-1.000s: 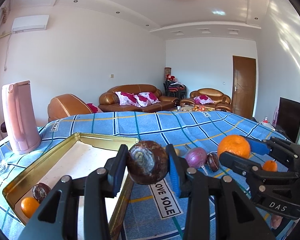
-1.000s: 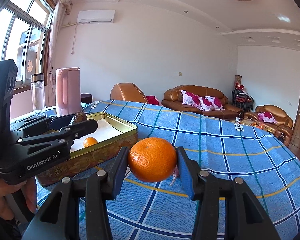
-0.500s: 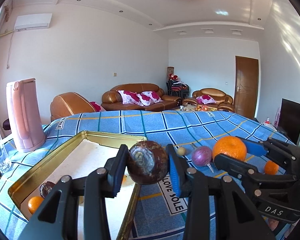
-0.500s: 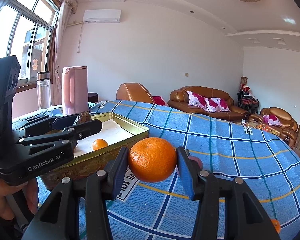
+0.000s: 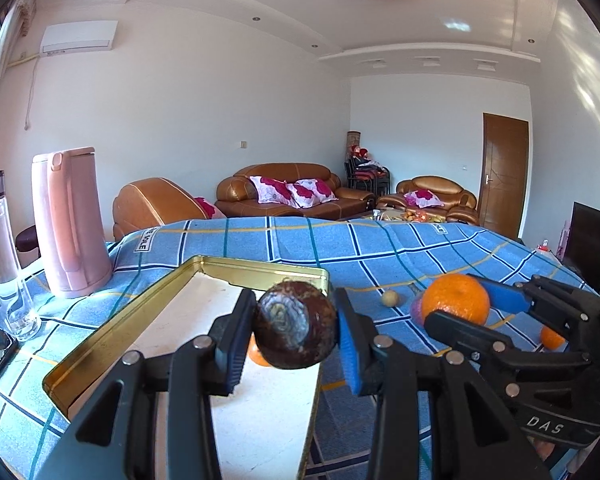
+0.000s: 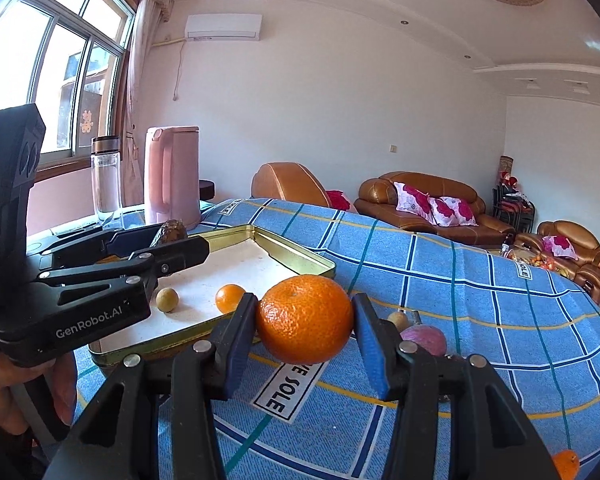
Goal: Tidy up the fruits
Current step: 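Carry the passion fruit in the left tool while the right tool carries the orange over the tray, then open both tools to drop the passion fruit and orange into the tray, then move both tools back toward the remaining fruits on the cloth, then grasp the red onion with the left tool while the right tool closes on an orange, then carry the red onion in the left tool while the right tool carries the orange toward the tray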
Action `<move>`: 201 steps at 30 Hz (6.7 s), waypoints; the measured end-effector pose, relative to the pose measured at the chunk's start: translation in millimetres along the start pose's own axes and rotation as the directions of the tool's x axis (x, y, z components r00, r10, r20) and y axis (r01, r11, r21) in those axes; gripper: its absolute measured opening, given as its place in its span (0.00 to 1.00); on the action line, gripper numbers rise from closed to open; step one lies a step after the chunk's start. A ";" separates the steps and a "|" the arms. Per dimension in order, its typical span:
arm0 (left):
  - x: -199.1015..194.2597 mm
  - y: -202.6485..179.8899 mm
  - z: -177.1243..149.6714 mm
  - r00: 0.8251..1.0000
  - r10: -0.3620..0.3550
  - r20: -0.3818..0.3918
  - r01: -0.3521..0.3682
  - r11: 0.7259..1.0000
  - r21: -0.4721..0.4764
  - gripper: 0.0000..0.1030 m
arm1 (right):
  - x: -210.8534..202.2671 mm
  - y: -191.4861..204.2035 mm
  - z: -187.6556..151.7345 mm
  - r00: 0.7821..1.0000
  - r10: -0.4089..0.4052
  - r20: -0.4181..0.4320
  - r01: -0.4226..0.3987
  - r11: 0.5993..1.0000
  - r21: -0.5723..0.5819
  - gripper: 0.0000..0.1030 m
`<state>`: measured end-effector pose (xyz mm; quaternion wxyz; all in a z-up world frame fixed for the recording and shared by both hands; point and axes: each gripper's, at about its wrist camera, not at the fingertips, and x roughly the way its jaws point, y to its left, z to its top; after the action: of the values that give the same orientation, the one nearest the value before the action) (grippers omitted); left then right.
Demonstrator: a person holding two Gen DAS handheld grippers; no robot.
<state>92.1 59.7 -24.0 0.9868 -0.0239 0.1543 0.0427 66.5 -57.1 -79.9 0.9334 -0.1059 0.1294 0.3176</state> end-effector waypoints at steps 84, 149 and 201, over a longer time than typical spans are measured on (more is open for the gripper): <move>-11.5 29.5 -7.5 0.994 0.041 -0.099 -0.044 0.999 -0.028 0.86 | -24.4 -52.9 -17.0 0.983 -0.137 -0.124 0.143 0.989 0.043 0.76; 71.7 -124.1 22.5 0.961 -0.136 -0.242 0.174 0.974 0.144 0.97 | -31.3 -174.1 -46.7 0.917 -0.197 -0.347 0.281 0.936 0.213 0.46; 147.9 -126.9 7.3 0.901 -0.260 -0.349 0.265 0.964 -0.032 0.53 | 1.5 -164.1 -36.4 0.942 -0.209 -0.262 0.256 0.953 0.159 0.47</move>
<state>246.2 -54.7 -58.0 0.9405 -0.0437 0.3228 -0.0967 163.1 -193.8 -95.8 0.9475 -0.0683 0.2587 0.1753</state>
